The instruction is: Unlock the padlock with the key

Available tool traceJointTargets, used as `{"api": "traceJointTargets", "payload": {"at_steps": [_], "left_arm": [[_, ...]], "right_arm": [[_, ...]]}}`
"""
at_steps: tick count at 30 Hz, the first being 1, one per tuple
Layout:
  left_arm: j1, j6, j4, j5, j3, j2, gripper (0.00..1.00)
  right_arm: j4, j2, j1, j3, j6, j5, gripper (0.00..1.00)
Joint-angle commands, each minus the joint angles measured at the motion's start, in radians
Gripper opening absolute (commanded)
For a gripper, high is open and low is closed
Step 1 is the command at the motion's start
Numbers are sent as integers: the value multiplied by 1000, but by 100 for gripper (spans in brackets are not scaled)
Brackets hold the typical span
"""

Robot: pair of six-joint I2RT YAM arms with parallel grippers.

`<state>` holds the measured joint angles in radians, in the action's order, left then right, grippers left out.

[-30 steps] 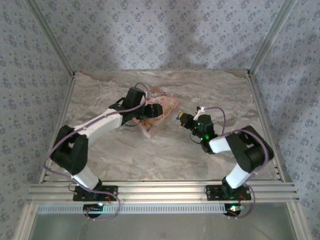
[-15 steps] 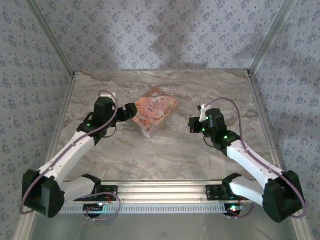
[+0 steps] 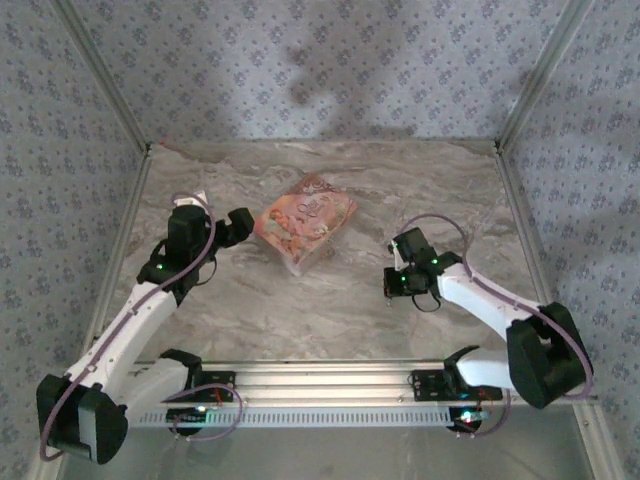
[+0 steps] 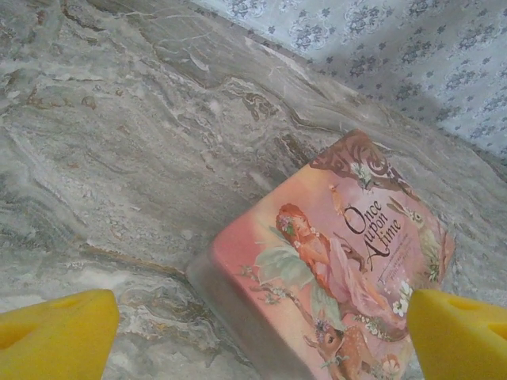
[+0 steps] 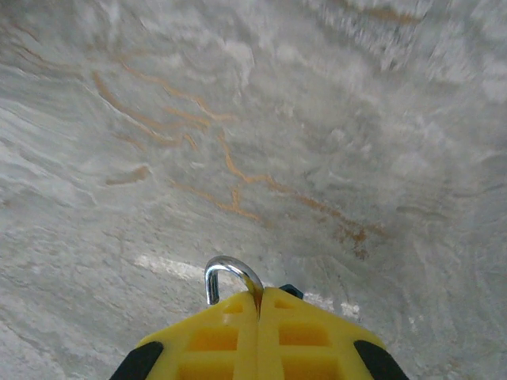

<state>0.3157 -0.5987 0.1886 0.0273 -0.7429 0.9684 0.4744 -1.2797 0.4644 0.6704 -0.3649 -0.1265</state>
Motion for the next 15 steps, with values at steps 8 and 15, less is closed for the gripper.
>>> {"api": "traceJointTargets", "payload": {"at_steps": [8, 15], "left_arm": [[-12, 8, 28, 3, 8, -16, 94], [-17, 14, 38, -7, -8, -19, 94]], "right_arm": [[-10, -104, 19, 49, 5, -76, 0], [-9, -70, 20, 60, 0, -46, 22]]}}
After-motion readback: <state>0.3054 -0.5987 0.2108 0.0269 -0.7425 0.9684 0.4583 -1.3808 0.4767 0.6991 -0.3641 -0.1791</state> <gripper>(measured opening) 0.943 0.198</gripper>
